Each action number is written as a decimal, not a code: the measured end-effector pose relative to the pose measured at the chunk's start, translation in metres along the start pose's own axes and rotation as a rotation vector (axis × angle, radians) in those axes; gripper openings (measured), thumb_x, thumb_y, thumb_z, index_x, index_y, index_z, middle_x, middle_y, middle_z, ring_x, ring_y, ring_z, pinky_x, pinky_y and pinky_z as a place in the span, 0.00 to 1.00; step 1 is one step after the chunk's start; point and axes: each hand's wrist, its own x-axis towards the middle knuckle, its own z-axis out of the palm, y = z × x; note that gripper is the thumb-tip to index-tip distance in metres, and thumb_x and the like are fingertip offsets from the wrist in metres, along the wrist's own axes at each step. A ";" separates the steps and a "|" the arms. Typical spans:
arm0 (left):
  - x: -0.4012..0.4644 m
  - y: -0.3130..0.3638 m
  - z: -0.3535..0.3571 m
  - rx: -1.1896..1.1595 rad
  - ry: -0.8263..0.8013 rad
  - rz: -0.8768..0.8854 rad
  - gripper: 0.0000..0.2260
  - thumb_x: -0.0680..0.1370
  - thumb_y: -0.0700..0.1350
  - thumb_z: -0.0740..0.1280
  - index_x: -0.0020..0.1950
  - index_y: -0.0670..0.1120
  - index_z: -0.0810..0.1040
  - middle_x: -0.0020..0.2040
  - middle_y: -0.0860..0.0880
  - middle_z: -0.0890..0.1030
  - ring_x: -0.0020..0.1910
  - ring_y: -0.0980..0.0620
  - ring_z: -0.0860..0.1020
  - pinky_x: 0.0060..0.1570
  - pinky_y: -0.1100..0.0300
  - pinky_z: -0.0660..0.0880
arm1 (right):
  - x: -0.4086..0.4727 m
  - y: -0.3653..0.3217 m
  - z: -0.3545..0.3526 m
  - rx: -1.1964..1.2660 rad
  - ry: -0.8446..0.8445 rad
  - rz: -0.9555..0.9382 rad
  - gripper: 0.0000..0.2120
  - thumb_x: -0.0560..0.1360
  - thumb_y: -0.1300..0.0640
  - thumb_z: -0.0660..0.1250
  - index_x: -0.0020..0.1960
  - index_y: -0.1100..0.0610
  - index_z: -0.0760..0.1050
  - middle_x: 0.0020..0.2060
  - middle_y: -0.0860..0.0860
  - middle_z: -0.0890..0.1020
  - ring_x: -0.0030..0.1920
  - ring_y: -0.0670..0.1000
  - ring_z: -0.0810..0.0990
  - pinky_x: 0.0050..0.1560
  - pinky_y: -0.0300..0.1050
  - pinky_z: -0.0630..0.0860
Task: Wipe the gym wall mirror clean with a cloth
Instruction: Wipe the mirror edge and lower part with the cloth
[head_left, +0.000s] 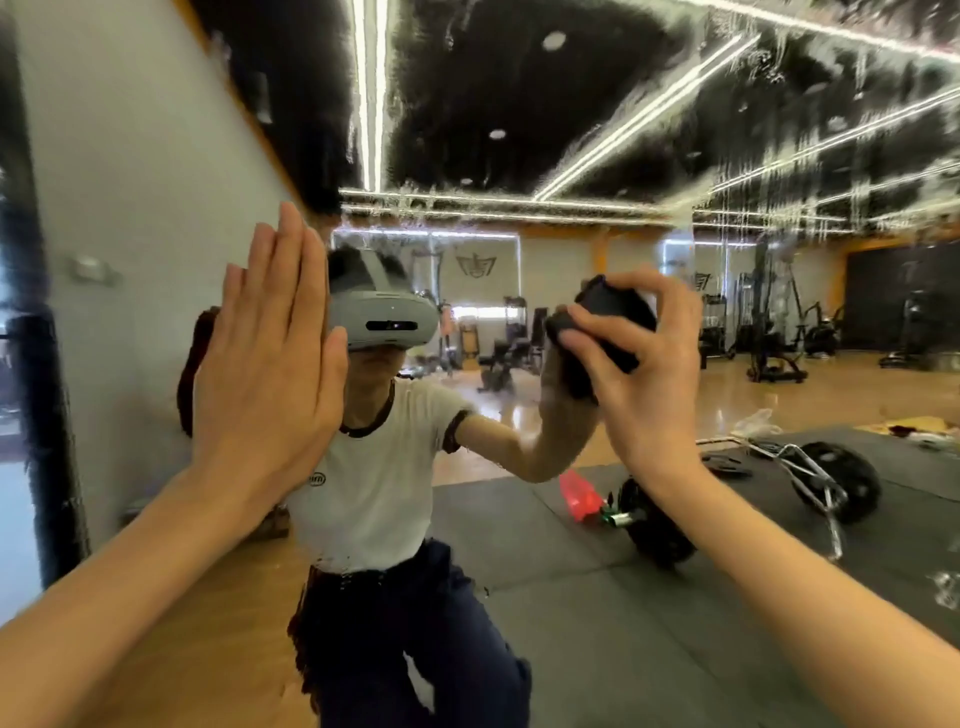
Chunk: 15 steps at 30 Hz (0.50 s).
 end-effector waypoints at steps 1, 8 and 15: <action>0.000 0.000 0.001 0.002 0.003 -0.003 0.29 0.85 0.47 0.50 0.82 0.42 0.41 0.82 0.48 0.39 0.80 0.55 0.36 0.78 0.60 0.34 | -0.023 0.002 -0.005 -0.027 -0.041 -0.027 0.08 0.75 0.56 0.73 0.52 0.58 0.86 0.60 0.58 0.76 0.63 0.52 0.68 0.66 0.32 0.62; -0.001 0.001 0.005 0.019 0.028 -0.012 0.29 0.84 0.47 0.49 0.83 0.42 0.43 0.82 0.48 0.40 0.81 0.53 0.38 0.78 0.59 0.34 | 0.033 0.006 0.010 0.020 0.059 -0.054 0.12 0.77 0.52 0.70 0.55 0.57 0.85 0.57 0.54 0.78 0.59 0.53 0.70 0.62 0.37 0.68; -0.001 0.002 0.002 0.004 0.018 -0.005 0.29 0.84 0.47 0.49 0.83 0.42 0.43 0.83 0.46 0.42 0.81 0.54 0.38 0.78 0.59 0.35 | -0.026 0.018 -0.005 0.007 -0.044 -0.165 0.11 0.77 0.54 0.70 0.55 0.58 0.85 0.54 0.57 0.79 0.56 0.56 0.71 0.60 0.39 0.68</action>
